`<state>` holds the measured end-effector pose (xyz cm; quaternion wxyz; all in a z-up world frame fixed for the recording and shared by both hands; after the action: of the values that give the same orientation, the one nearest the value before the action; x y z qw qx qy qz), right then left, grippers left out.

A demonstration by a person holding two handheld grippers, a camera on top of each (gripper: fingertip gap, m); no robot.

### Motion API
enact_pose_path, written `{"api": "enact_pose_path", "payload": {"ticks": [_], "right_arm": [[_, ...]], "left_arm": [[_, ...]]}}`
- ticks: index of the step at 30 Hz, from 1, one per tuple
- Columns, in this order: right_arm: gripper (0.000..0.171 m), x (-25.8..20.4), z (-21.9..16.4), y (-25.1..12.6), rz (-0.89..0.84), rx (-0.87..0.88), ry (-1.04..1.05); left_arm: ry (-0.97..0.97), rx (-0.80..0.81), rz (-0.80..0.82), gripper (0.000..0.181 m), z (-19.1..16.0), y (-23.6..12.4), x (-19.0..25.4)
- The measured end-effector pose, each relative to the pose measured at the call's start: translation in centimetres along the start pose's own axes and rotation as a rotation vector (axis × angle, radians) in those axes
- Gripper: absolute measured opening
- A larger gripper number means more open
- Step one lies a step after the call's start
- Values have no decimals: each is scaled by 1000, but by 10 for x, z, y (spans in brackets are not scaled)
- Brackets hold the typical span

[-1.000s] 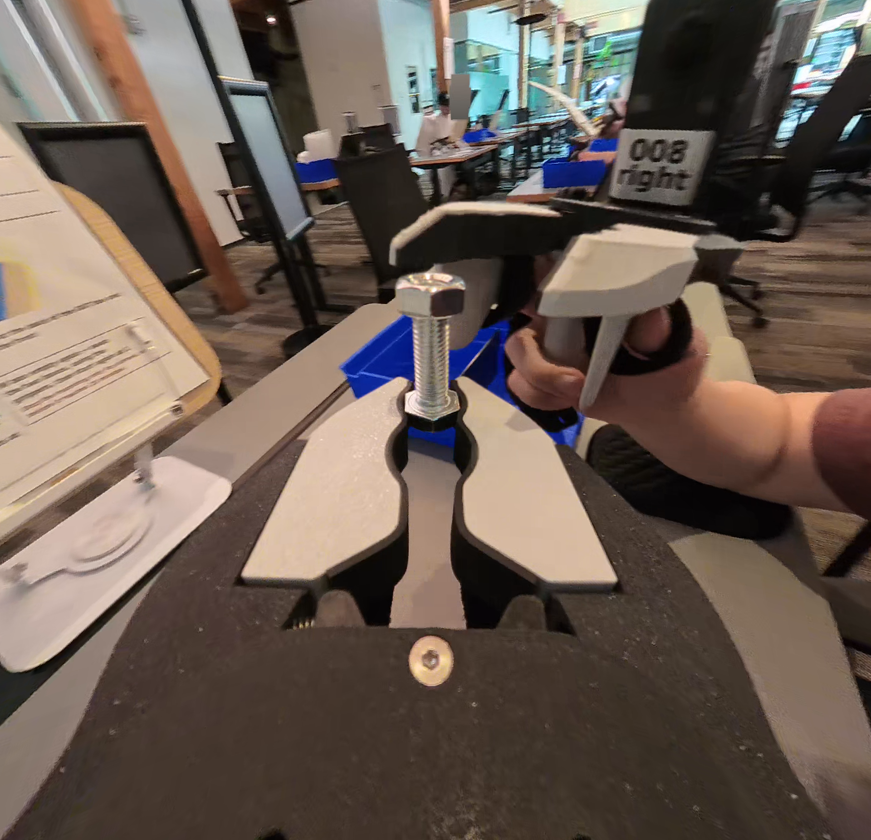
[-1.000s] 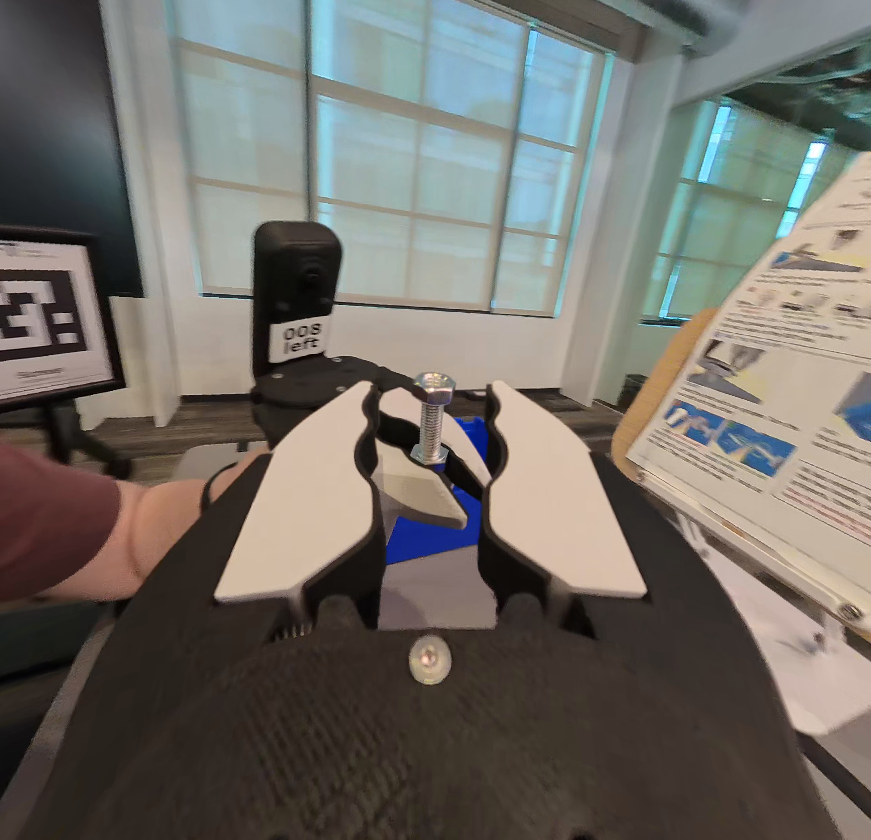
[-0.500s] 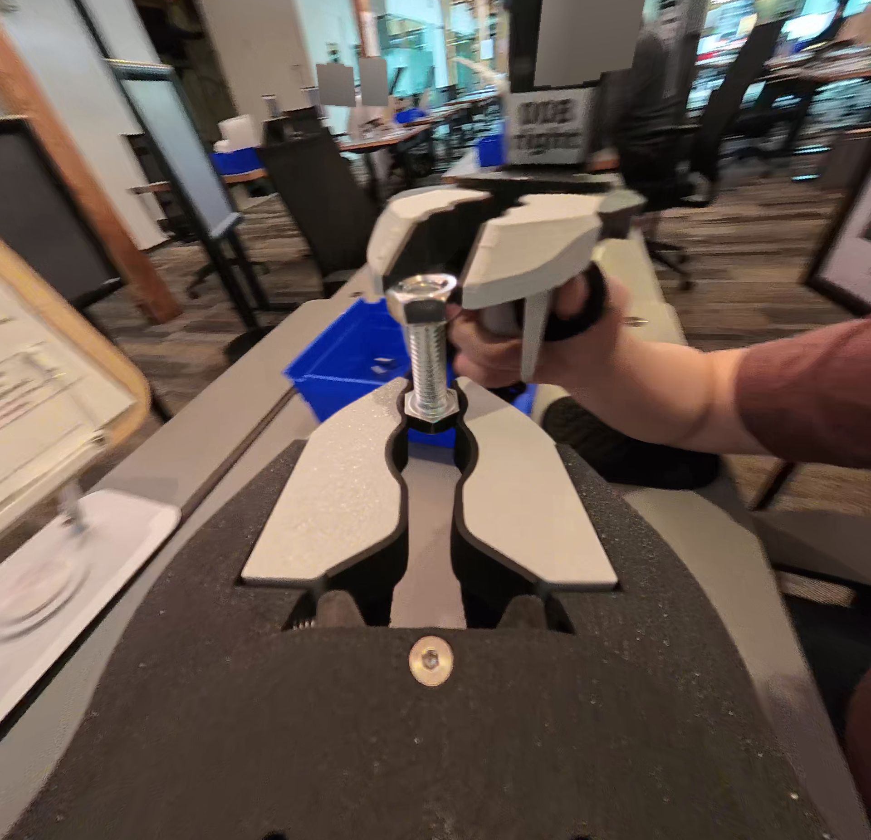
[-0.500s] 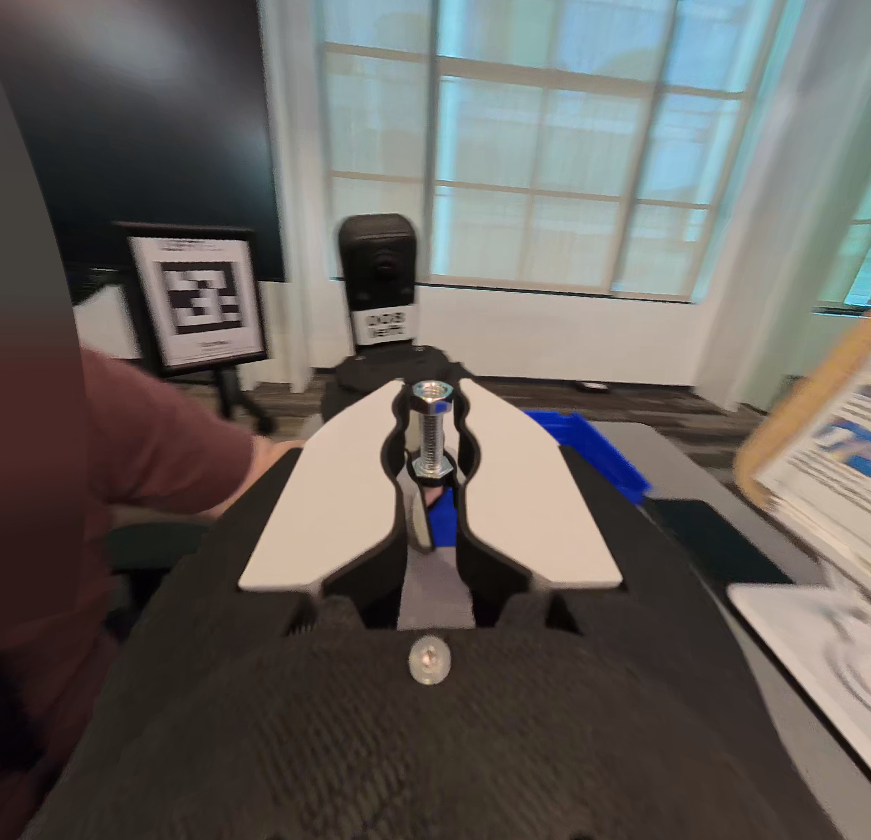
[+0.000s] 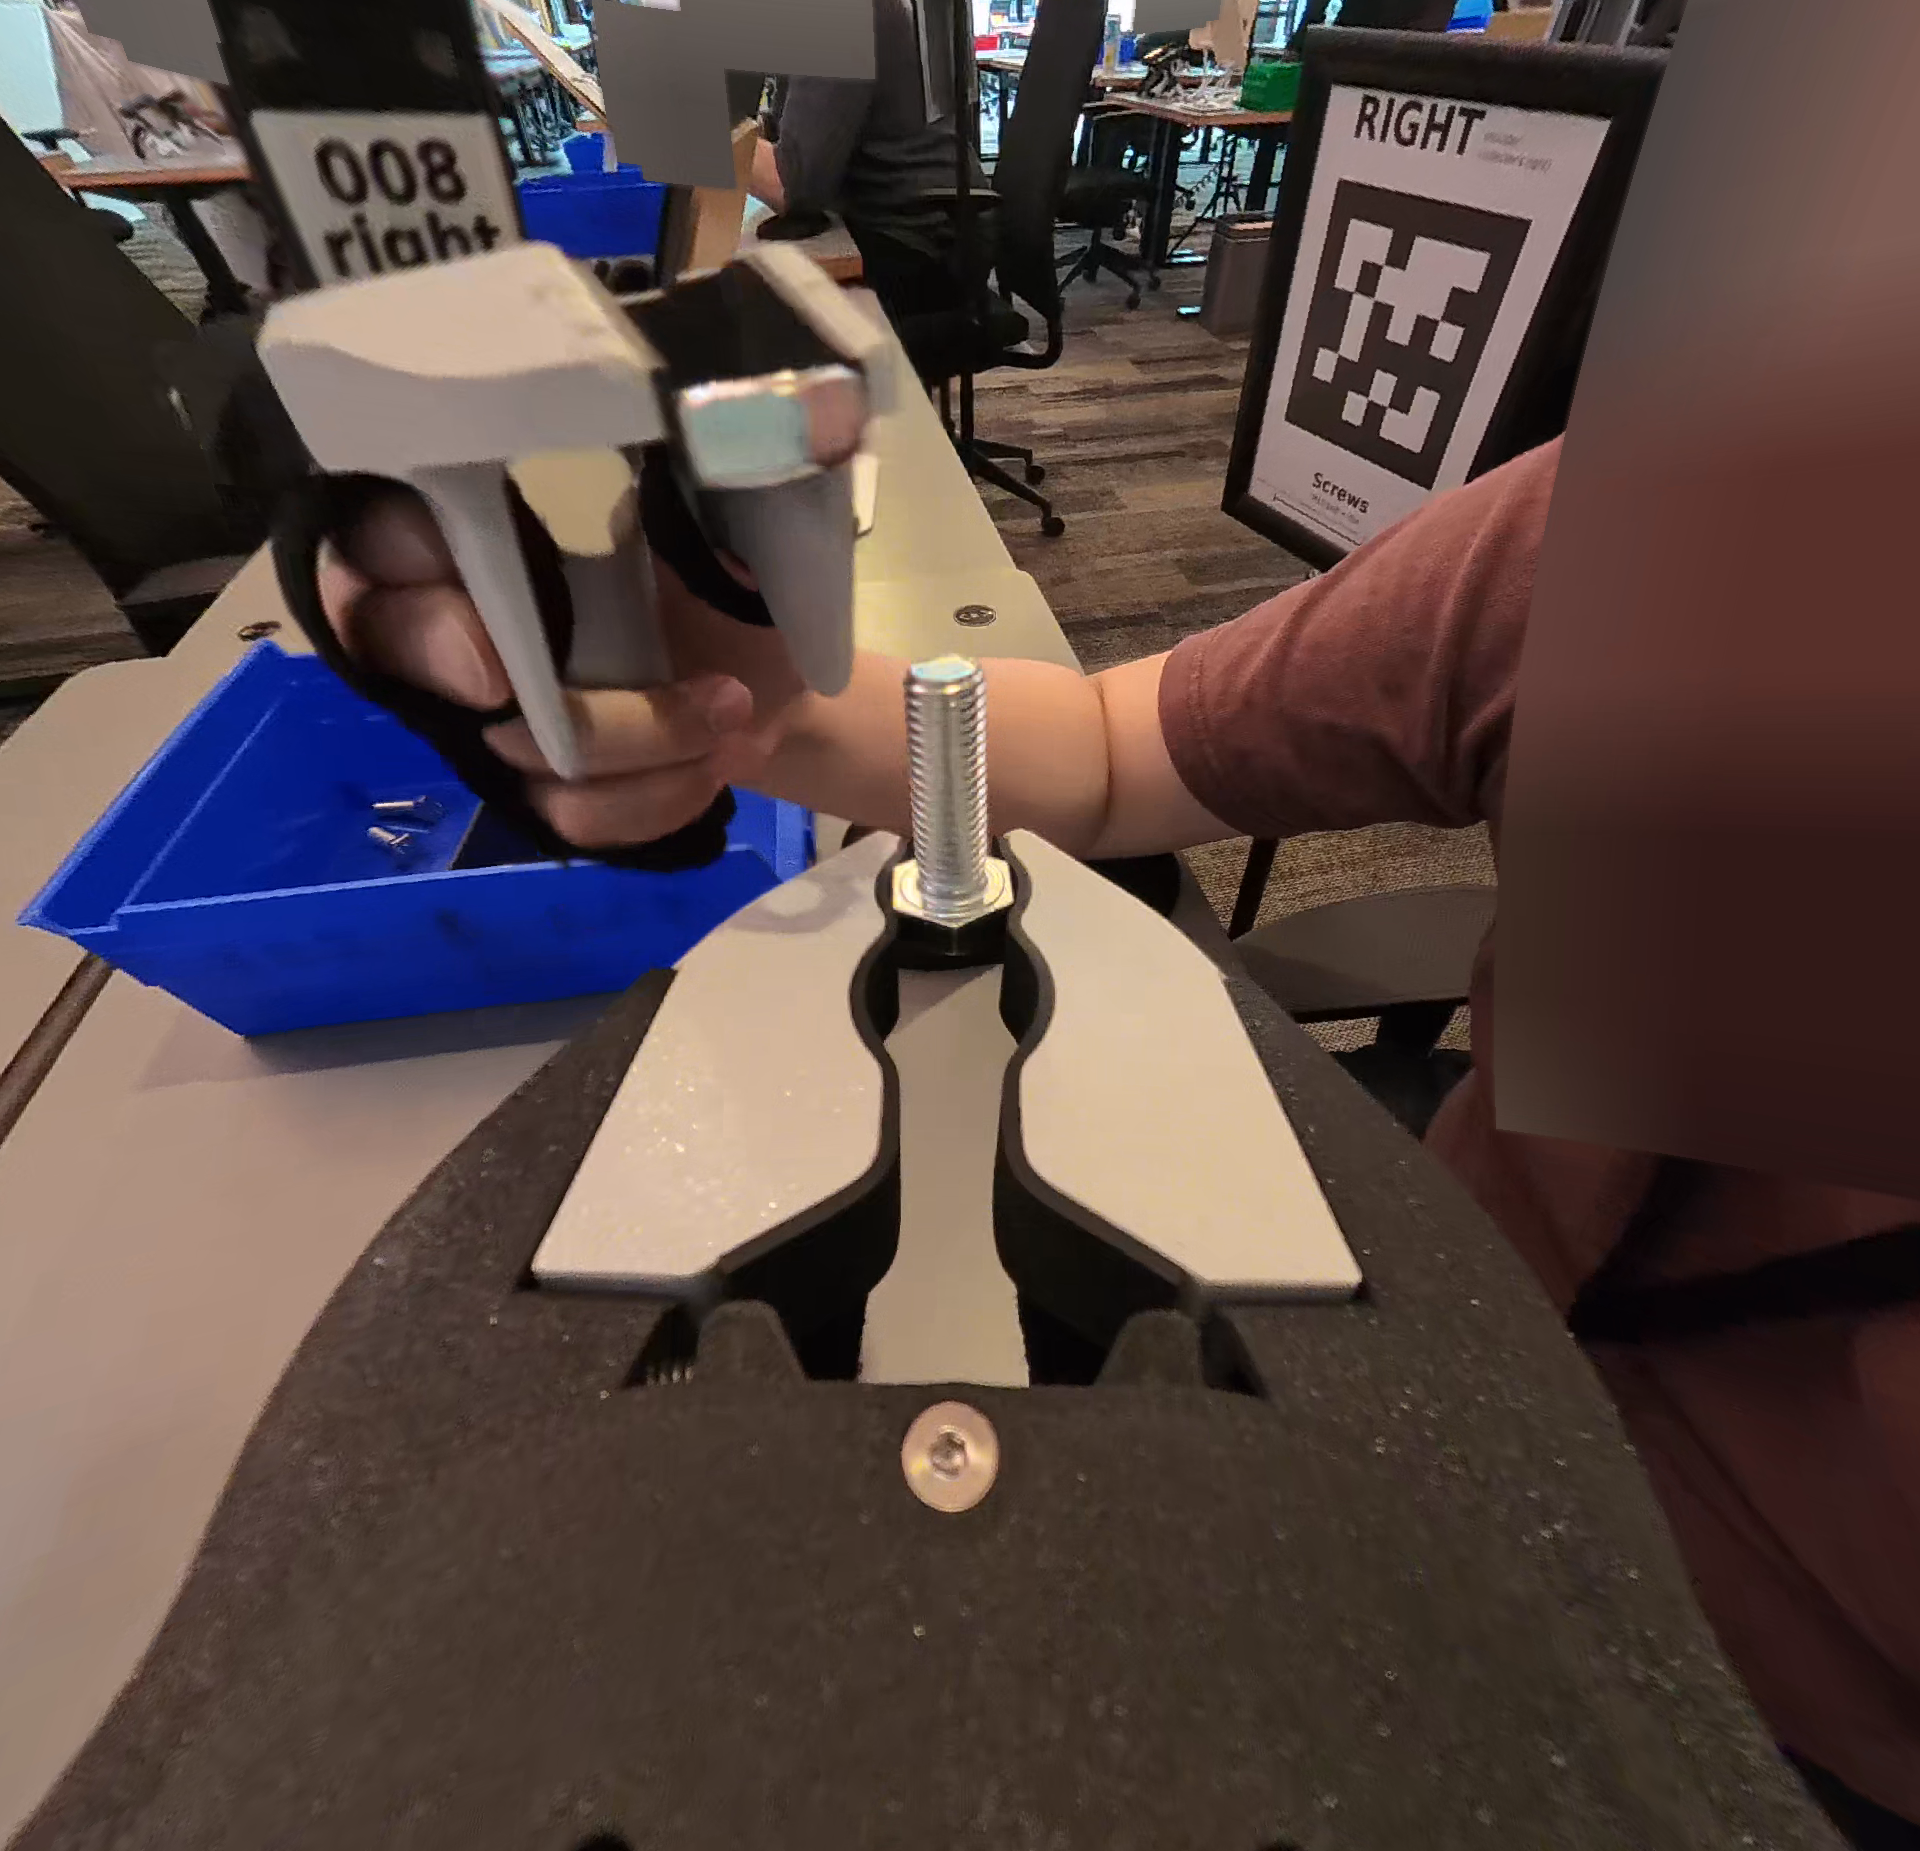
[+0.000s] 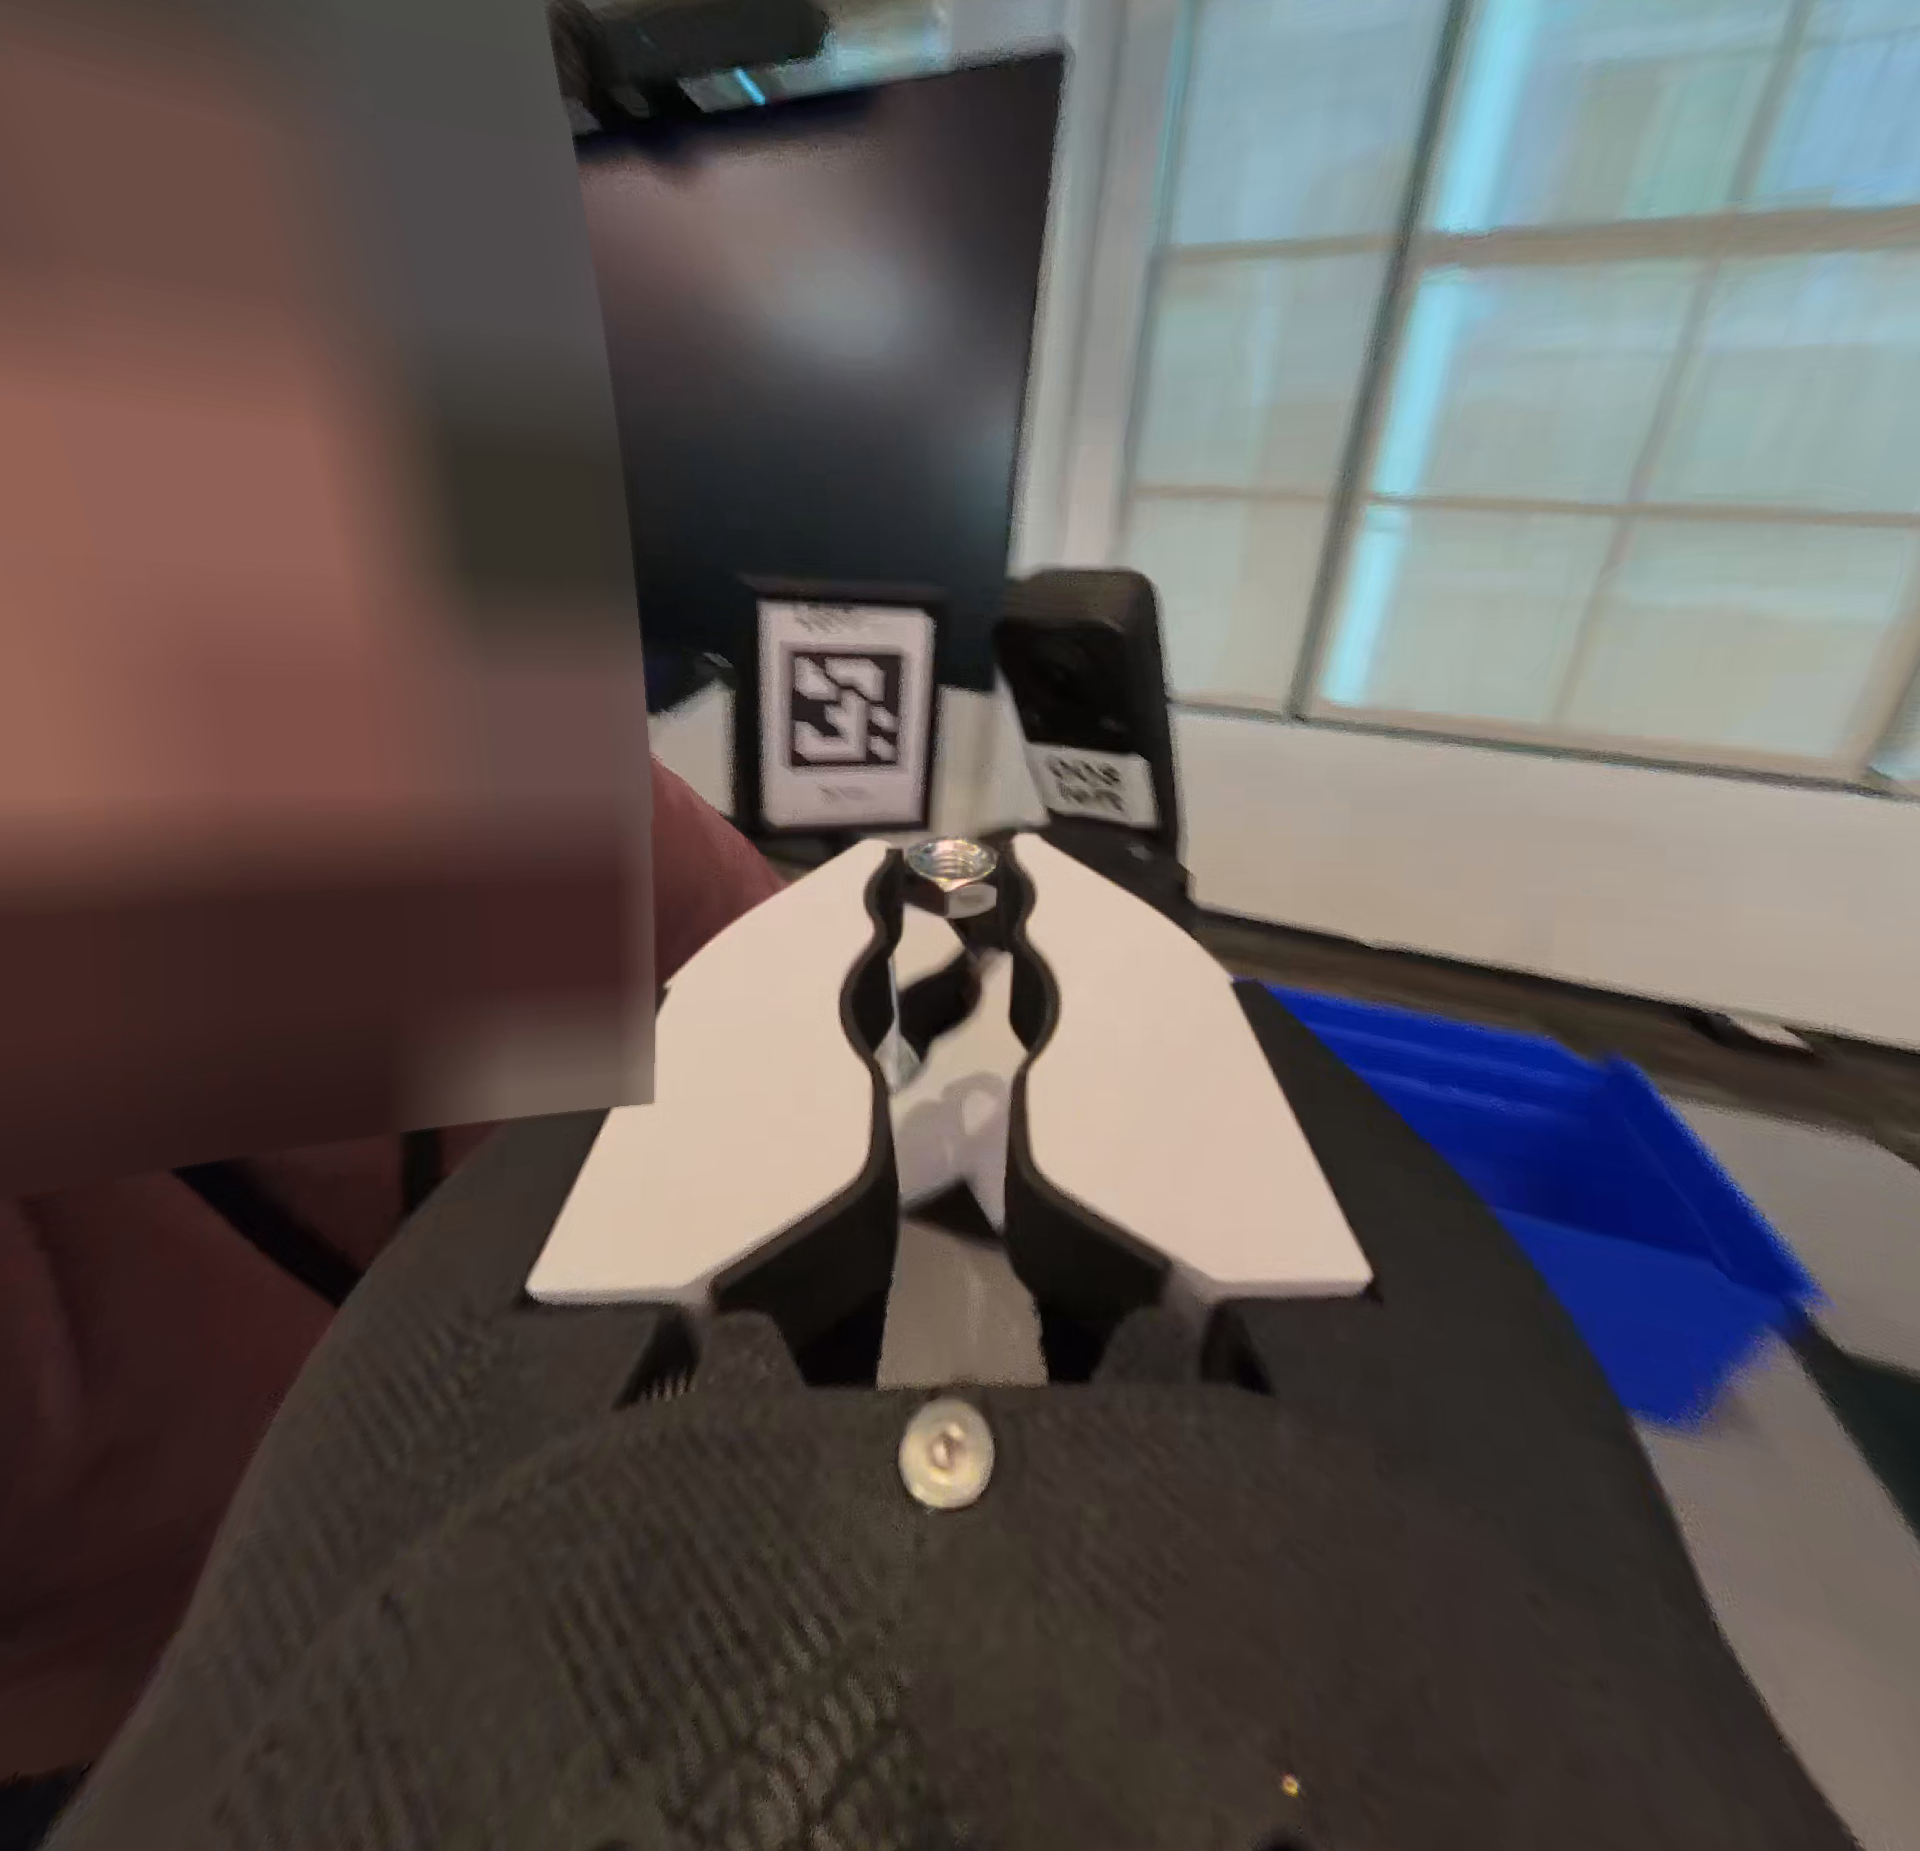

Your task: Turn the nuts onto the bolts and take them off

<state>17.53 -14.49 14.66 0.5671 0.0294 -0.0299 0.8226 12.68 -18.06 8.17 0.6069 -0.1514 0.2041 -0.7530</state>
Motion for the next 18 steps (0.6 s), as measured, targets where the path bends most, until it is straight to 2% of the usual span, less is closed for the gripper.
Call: {"api": "enact_pose_path", "payload": {"ticks": [1,3,5,7,8,10,12,15,18], "right_arm": [[18,4,1,-10,-77,-76,0],[18,13,-10,-44,-292,-346,42],[18,11,-45,-97,-509,-720,103],[18,-2,-92,-152,-612,-1018,289],[18,-10,-114,-174,-620,-1113,417],[19,-20,-152,-202,-583,-1211,655],[19,-23,-181,-213,-513,-1261,819],[19,-23,-213,-215,-397,-1337,965],[19,-24,-230,-208,-297,-1354,1024]], "left_arm": [[-4,7,15,14,1,-3,-2],[-14,18,49,14,2,-11,-5],[-24,9,87,14,2,-19,-9],[-22,18,105,14,2,-26,-11],[-28,23,107,14,3,-29,-12],[-35,28,118,14,3,-33,-14],[-39,22,123,14,2,-35,-16],[-40,12,133,14,1,-35,-17],[-41,2,132,14,0,-34,-16]]}}
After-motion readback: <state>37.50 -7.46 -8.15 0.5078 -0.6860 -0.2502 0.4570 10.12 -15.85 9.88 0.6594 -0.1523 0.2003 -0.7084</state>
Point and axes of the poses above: each gripper's, where its closed fingertips meet, y out along the fingers, z out of its top, x = y × z across the jaws, the point moved 4 cm from there along -y, back along the fingers, and after that the axes turned 15 degrees about -x, right-handed, at the moved point
